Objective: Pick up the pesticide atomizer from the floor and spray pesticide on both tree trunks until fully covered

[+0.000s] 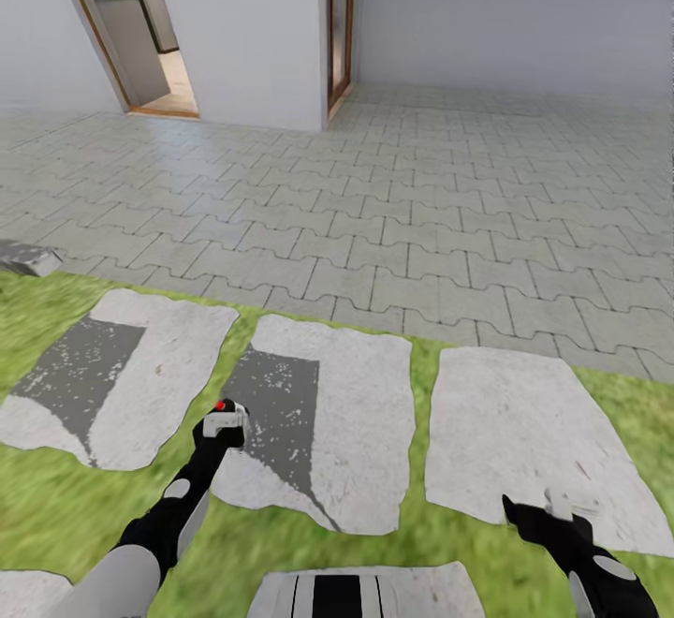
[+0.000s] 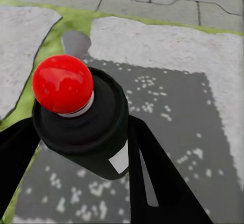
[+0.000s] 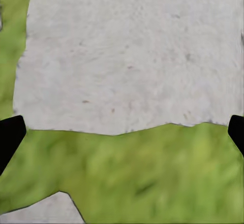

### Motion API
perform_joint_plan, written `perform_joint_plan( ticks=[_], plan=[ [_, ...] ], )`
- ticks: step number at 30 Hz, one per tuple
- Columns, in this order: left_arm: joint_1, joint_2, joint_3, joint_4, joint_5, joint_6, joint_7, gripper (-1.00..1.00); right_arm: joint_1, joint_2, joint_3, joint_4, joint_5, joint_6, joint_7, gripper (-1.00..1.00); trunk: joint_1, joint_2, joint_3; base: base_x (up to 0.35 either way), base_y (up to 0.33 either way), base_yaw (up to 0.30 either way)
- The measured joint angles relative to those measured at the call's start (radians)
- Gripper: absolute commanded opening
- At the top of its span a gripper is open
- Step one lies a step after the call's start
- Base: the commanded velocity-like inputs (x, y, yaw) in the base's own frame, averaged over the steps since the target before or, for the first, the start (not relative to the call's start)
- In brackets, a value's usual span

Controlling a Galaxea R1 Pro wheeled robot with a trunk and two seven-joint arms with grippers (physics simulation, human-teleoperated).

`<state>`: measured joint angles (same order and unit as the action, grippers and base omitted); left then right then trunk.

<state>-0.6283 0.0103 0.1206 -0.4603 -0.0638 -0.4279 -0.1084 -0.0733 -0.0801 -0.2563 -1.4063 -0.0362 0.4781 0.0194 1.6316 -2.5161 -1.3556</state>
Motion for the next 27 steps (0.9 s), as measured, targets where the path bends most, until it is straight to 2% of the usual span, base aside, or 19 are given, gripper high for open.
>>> perform_joint_plan(
  ticks=[5, 6, 7, 9, 27],
  plan=[
    [0.0, 0.002, 0.0, -0.077, 0.0, 0.069, -0.001, -1.0, 0.0, 0.001, 0.0, -0.016, 0.0, 0.0, 0.0, 1.0, -0.002, 0.001, 0.019, 0.0, 0.0, 0.0],
    [0.0, 0.002, 0.0, -0.089, 0.0, 0.089, -0.001, -1.0, 0.0, 0.001, -0.001, -0.018, 0.0, 0.0, 0.0, 1.0, -0.003, 0.001, 0.023, 0.0, 0.0, 0.0],
    [0.0, 0.003, 0.002, -0.106, 0.0, 0.135, -0.003, -1.0, 0.0, 0.0, -0.001, -0.023, 0.0, 0.0, -0.001, 1.0, -0.003, 0.002, 0.027, 0.0, 0.0, 0.0],
    [0.0, 0.004, 0.002, -0.114, 0.0, 0.151, -0.004, -1.0, 0.0, 0.0, -0.002, -0.024, 0.0, 0.0, -0.001, 1.0, -0.004, 0.002, 0.035, 0.0, 0.0, 0.0],
    [0.0, 0.001, -0.001, -0.126, 0.0, 0.166, -0.005, -1.0, 0.0, 0.001, -0.001, -0.022, 0.003, 0.0, -0.001, 1.0, -0.012, 0.006, 0.104, 0.0, 0.0, 0.0]
  ],
)
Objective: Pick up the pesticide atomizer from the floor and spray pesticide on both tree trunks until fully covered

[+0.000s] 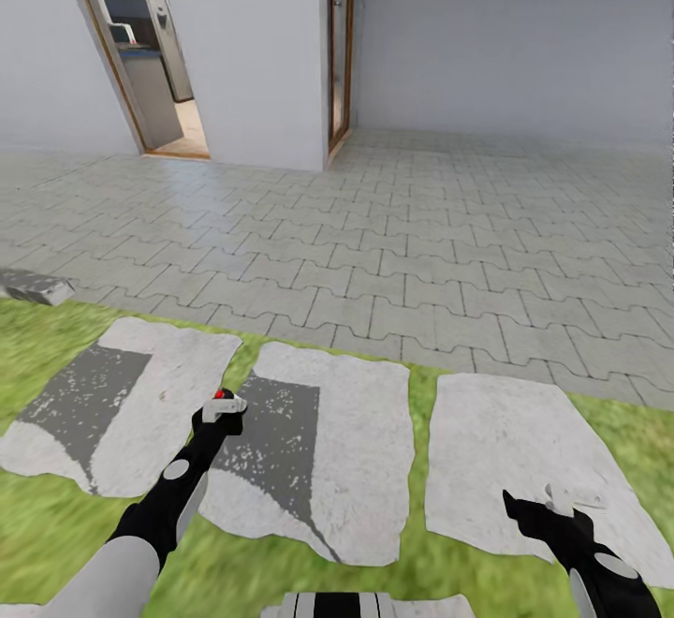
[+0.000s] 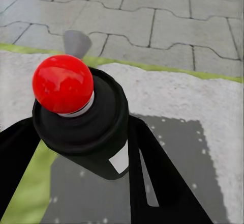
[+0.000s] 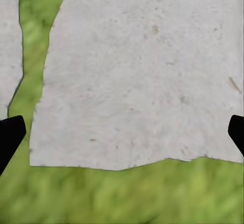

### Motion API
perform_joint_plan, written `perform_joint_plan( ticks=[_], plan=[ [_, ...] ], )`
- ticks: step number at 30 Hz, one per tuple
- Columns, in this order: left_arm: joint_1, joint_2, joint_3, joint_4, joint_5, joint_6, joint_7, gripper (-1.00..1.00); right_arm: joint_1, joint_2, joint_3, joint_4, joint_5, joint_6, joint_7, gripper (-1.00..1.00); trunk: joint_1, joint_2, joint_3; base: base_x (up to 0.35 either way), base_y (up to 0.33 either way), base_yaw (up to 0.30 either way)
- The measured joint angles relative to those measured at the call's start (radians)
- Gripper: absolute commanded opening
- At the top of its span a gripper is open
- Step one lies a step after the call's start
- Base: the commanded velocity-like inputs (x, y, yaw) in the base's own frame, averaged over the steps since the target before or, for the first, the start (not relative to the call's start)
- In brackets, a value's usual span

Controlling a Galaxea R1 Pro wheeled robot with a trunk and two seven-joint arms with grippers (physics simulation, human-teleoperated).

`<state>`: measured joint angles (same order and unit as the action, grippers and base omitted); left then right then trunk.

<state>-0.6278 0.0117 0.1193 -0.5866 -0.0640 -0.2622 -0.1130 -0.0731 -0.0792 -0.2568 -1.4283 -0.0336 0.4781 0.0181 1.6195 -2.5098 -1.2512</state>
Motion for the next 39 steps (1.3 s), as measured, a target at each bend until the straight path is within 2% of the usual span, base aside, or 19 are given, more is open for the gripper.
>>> perform_joint_plan(
  ticks=[33, 39],
  plan=[
    [0.001, 0.0, 0.002, 0.004, 0.003, 0.0, 0.0, -1.0, 0.0, 0.0, -0.002, -0.003, 0.002, 0.0, -0.001, 1.0, -0.015, 0.008, 0.128, 0.0, 0.0, 0.0],
    [0.001, 0.0, 0.001, 0.005, 0.003, 0.0, 0.0, -1.0, 0.0, -0.001, -0.001, -0.003, 0.002, 0.0, -0.001, 1.0, -0.015, 0.008, 0.132, 0.0, 0.0, 0.0]
  ],
)
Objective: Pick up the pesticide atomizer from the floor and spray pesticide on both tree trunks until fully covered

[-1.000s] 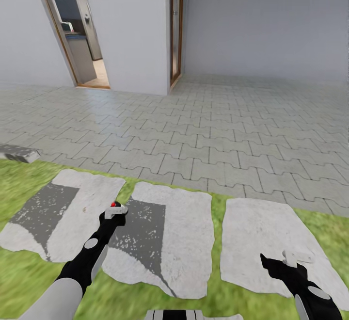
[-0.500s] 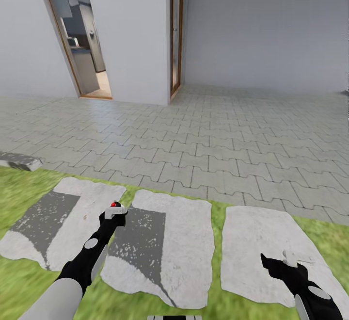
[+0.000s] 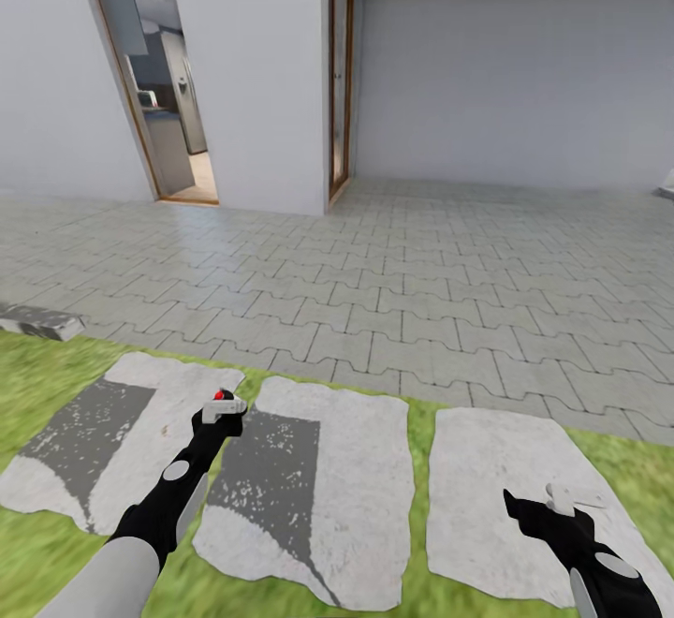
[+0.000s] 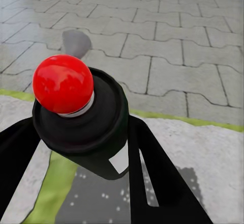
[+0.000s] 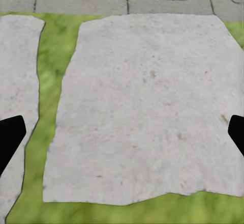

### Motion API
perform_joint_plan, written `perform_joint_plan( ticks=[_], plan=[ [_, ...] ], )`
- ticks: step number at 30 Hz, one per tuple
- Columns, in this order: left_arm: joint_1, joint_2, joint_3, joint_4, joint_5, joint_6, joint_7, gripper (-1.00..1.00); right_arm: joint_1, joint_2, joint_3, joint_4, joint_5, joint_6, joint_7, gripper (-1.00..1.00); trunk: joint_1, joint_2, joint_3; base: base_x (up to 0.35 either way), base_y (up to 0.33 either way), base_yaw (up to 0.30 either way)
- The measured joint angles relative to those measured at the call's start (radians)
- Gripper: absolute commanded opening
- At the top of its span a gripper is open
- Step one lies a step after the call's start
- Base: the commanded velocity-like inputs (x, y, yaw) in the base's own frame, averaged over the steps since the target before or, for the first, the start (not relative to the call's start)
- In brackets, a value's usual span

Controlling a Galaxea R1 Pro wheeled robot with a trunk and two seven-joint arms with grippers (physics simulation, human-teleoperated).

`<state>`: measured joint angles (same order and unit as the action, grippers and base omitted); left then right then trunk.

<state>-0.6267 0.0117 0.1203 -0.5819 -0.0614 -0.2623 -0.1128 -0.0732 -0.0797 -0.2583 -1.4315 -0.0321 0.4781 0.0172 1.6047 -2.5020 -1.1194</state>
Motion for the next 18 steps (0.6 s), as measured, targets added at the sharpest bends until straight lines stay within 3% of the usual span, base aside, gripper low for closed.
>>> perform_joint_plan(
  ticks=[18],
  plan=[
    [0.0, -0.003, 0.0, 0.0, -0.001, 0.0, 0.001, -1.0, 0.0, 0.0, 0.0, 0.0, 0.0, 0.0, 0.0, 1.0, 0.0, 0.0, 0.028, 0.0, 0.0, 0.0]
  ],
)
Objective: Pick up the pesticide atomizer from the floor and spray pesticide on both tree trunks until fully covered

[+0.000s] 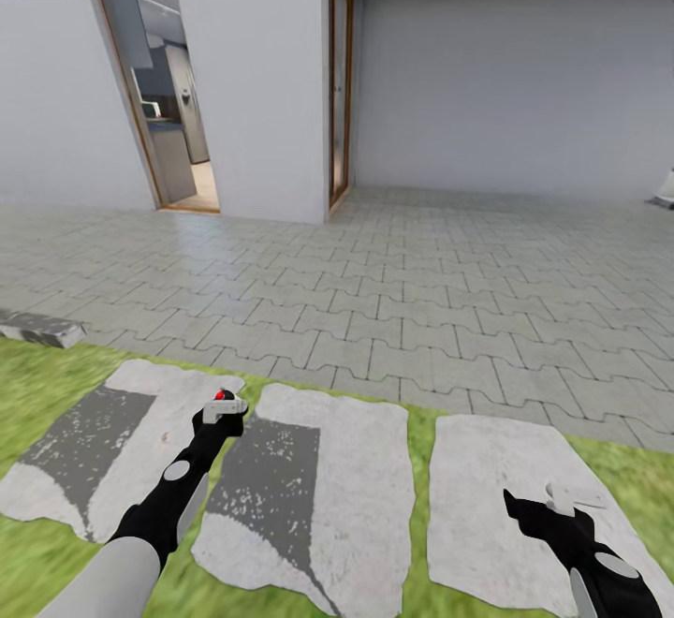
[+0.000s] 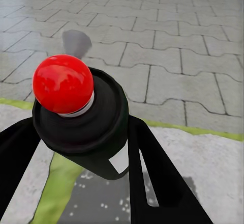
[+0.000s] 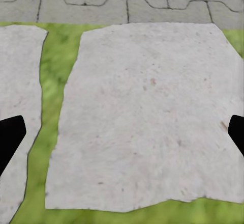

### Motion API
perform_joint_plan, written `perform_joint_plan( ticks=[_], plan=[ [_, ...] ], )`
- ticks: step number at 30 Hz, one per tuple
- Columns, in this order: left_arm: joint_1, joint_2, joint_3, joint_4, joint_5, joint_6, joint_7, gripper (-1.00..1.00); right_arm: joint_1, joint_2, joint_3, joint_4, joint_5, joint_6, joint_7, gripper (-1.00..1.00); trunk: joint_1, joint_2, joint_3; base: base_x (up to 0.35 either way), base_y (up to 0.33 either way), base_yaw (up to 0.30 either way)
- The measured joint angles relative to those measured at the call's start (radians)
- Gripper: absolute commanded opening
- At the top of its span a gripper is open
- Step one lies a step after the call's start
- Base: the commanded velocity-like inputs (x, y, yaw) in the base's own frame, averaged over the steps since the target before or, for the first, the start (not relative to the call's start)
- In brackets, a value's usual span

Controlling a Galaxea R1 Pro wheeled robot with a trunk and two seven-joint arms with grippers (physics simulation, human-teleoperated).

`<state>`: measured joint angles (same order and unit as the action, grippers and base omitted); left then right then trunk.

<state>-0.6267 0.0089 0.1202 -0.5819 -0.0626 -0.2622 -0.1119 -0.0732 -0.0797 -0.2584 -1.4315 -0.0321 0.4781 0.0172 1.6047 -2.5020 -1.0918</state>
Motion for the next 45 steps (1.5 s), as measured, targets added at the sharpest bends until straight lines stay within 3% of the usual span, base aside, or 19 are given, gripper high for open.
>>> perform_joint_plan(
  ticks=[17, 45],
  plan=[
    [0.0, 0.0, 0.0, 0.0, 0.0, 0.002, 0.001, -1.0, 0.0, 0.0, 0.001, 0.0, 0.0, 0.0, 0.0, 1.0, 0.0, 0.0, 0.027, -0.012, 0.0, 0.0],
    [0.0, 0.0, 0.0, 0.002, 0.0, 0.001, 0.001, -1.0, 0.0, 0.001, 0.002, 0.003, 0.0, 0.0, 0.0, 1.0, 0.001, 0.0, 0.071, -0.326, 0.0, 0.0]
  ],
)
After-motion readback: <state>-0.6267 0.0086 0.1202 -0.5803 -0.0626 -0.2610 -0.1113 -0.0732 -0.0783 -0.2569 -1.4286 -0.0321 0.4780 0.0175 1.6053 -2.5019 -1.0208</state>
